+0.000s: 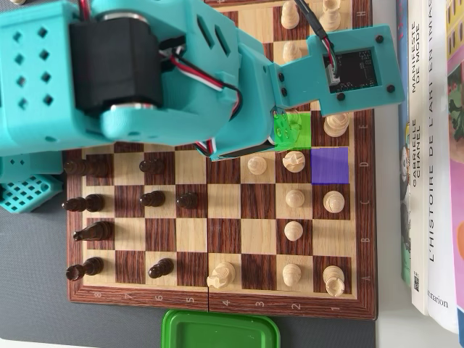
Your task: Play chess
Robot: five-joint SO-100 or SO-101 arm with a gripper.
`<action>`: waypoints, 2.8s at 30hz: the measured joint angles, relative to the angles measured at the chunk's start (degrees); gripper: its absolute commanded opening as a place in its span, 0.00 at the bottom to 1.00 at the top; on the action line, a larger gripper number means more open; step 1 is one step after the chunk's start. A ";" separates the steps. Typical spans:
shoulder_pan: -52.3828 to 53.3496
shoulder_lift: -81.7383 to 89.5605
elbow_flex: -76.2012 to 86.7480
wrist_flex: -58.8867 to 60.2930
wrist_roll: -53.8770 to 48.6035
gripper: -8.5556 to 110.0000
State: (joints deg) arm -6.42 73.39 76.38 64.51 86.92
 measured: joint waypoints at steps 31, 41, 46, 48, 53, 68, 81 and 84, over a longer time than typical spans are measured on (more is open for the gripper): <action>0.00 0.00 0.00 0.00 0.00 0.16; 0.00 0.00 0.00 0.00 0.00 0.18; 0.00 0.00 0.00 0.00 0.00 0.19; 0.00 0.00 0.00 0.00 0.00 0.19; 0.00 0.00 0.00 0.00 0.00 0.19; -0.35 1.85 0.00 0.00 0.00 0.19; -1.14 10.37 0.53 0.00 0.00 0.19; -1.14 14.77 3.78 0.00 0.00 0.19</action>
State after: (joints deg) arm -7.56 88.15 80.16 64.51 86.92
